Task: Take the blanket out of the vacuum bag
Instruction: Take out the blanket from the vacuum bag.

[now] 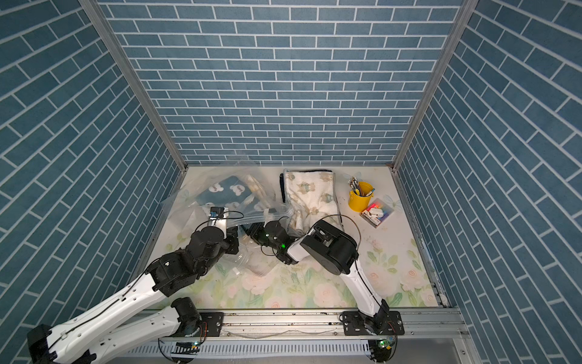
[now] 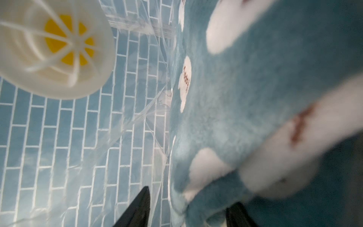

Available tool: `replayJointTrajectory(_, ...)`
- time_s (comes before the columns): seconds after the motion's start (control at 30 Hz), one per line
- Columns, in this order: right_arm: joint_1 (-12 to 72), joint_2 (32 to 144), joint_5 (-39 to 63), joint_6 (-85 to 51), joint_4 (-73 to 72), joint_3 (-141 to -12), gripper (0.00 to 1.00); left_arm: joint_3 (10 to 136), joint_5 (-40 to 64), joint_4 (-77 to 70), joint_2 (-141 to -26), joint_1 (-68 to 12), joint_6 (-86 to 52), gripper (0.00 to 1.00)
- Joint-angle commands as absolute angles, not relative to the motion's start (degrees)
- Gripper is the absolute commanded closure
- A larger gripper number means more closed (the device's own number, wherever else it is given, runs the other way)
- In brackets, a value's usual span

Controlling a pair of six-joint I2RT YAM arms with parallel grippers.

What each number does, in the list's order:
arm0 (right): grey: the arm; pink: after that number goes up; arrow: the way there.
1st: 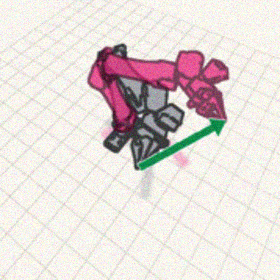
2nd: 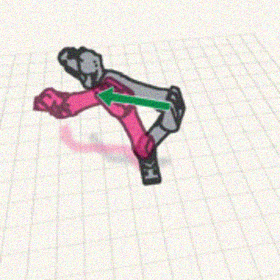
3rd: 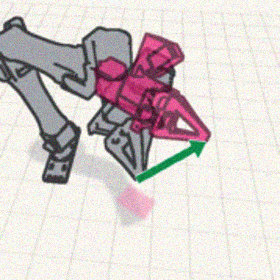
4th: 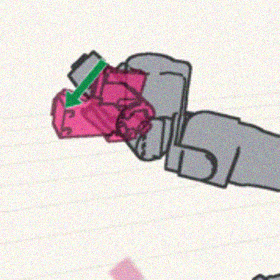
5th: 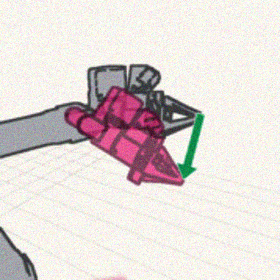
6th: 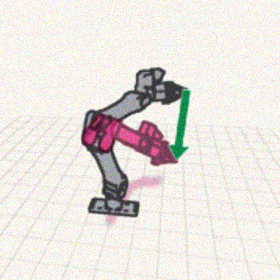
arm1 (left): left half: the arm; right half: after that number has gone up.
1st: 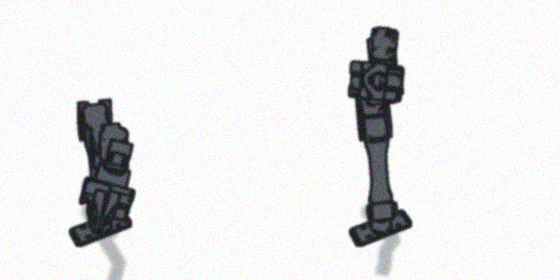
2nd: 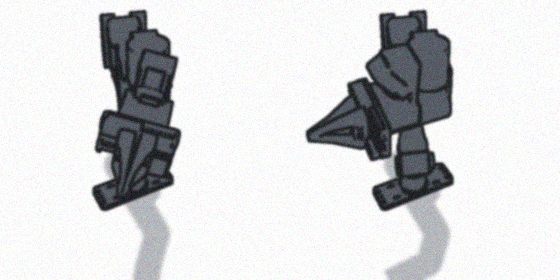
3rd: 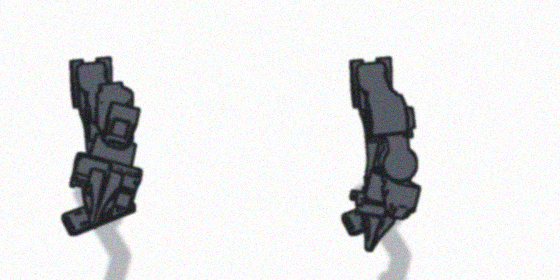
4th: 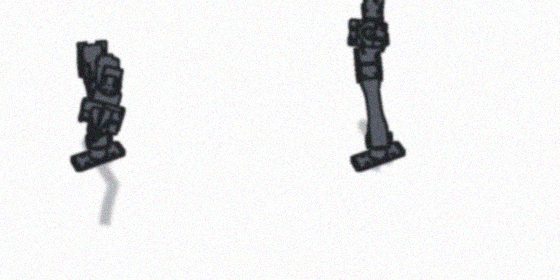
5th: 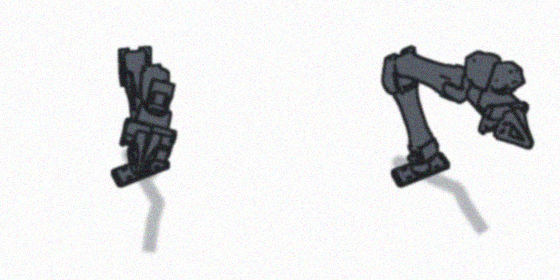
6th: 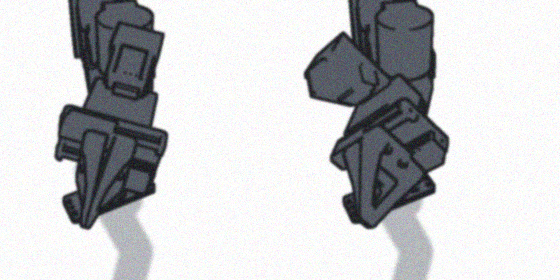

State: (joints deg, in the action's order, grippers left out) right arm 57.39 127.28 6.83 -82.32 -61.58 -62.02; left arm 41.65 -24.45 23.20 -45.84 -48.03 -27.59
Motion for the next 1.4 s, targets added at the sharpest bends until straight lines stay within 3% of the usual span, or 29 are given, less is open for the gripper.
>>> replayJointTrajectory(0.0,57.7,127.0,6.7,-83.8,-61.6,-61.3,0.38,42.2,-25.3,22.0,-45.2,-48.3,-27.0,1.00)
replayJointTrajectory(0.23,57.3,129.7,6.8,-84.3,-59.4,-63.6,0.33,42.0,-25.2,22.1,-45.0,-48.3,-27.1,1.00)
replayJointTrajectory(0.73,57.1,133.3,5.6,-84.2,-56.7,-70.5,0.34,41.5,-25.1,21.1,-45.6,-48.3,-27.3,1.00)
replayJointTrajectory(0.8,56.9,134.2,6.2,-84.5,-56.3,-71.7,0.42,41.6,-25.2,21.2,-45.8,-48.3,-27.2,1.00)
replayJointTrajectory(0.97,56.3,135.4,7.1,-84.8,-58.0,-72.4,0.76,41.6,-25.3,22.1,-45.4,-48.3,-27.3,1.00)
replayJointTrajectory(1.13,56.0,133.5,7.2,-83.3,-59.3,-71.5,1.00,41.9,-26.0,23.0,-44.3,-48.3,-27.3,1.00)
replayJointTrajectory(1.37,56.0,127.6,10.0,-80.4,-61.4,-70.2,1.00,42.4,-28.3,22.7,-44.6,-48.4,-28.2,1.00)
